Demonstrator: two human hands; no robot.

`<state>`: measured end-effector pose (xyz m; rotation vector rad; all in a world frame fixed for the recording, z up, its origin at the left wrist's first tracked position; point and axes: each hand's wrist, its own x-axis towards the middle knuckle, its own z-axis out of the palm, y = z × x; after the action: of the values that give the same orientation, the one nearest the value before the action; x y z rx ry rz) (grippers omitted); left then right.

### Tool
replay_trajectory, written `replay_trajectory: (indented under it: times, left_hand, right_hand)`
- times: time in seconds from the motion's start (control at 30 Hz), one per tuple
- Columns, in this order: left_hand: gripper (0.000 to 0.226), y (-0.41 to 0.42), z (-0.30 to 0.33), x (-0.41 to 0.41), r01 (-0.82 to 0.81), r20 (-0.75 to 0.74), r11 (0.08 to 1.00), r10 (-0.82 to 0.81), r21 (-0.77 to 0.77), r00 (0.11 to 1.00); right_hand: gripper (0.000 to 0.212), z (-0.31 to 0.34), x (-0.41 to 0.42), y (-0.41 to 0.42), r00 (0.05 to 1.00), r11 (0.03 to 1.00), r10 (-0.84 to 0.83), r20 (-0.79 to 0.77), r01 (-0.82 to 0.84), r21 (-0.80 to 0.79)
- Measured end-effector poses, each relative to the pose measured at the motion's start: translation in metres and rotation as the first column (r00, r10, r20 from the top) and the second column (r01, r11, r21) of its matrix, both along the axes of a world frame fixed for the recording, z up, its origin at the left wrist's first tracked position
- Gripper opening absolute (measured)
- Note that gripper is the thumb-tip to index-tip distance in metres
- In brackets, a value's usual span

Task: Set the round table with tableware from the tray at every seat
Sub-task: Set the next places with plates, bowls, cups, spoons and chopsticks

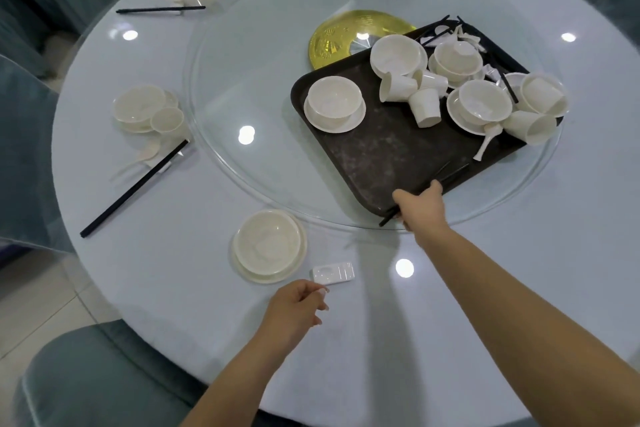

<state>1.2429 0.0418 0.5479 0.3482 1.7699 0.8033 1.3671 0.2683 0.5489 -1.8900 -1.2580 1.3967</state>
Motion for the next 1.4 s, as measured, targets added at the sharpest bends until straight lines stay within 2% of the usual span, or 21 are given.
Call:
replay_trajectory:
  times: [0.1, 0.2, 0.37, 0.47, 0.53, 0.63, 0.83, 1.03, 1.27, 1.4]
  left_hand:
    - [0.017, 0.013, 0.003, 0.0, -0.004, 0.05, 1.0, 0.004, 0.007, 0.999]
    - [0.02, 0.028, 0.007, 0.004, -0.008, 0.109, 0.999, 0.004, 0.033, 0.994]
    - [0.024, 0.042, 0.014, 0.012, -0.028, 0.248, 0.995, 0.004, 0.092, 0.969]
    - [0.032, 0.043, 0.017, 0.015, -0.013, 0.249, 0.996, -0.01, 0.091, 0.969]
    - [0.033, 0.04, 0.018, 0.015, -0.014, 0.218, 0.996, -0.006, 0.09, 0.976]
    - [0.019, 0.032, 0.016, 0.015, 0.001, 0.151, 0.993, -0.019, 0.12, 0.988]
    - [0.02, 0.019, 0.005, 0.018, 0.0, 0.115, 0.996, -0.011, 0.091, 0.993]
    - [0.023, 0.007, -0.009, 0.021, -0.025, 0.224, 1.0, 0.025, -0.005, 0.974]
    - [0.025, 0.004, -0.027, 0.037, 0.112, 0.244, 0.988, -0.085, -0.102, 0.966]
    - [0.024, 0.007, -0.031, 0.044, 0.092, 0.273, 0.989, -0.056, -0.12, 0.96]
  right_hand:
    - [0.079, 0.005, 0.001, -0.047, 0.993, 0.996, 0.073, -0.088, -0.077, -0.049]
    - [0.088, 0.007, 0.006, -0.094, 0.958, 0.957, 0.275, -0.086, -0.281, -0.075]
    - [0.096, 0.01, 0.013, -0.147, 0.768, 0.764, 0.641, -0.011, -0.639, -0.087]
    - [0.097, 0.009, 0.016, -0.16, 0.65, 0.653, 0.757, 0.064, -0.749, -0.117]
    - [0.097, 0.006, 0.018, -0.164, 0.611, 0.621, 0.784, 0.112, -0.775, -0.121]
    - [0.091, 0.002, 0.019, -0.17, 0.598, 0.613, 0.789, 0.139, -0.78, -0.126]
    - [0.075, 0.002, 0.017, -0.173, 0.659, 0.653, 0.752, -0.001, -0.745, -0.137]
    - [0.075, -0.005, 0.016, -0.174, 0.649, 0.634, 0.76, -0.004, -0.744, -0.213]
    - [0.065, -0.023, 0.025, -0.167, 0.67, 0.662, 0.738, 0.078, -0.695, -0.281]
    - [0.056, -0.028, 0.029, -0.166, 0.619, 0.627, 0.775, 0.129, -0.726, -0.284]
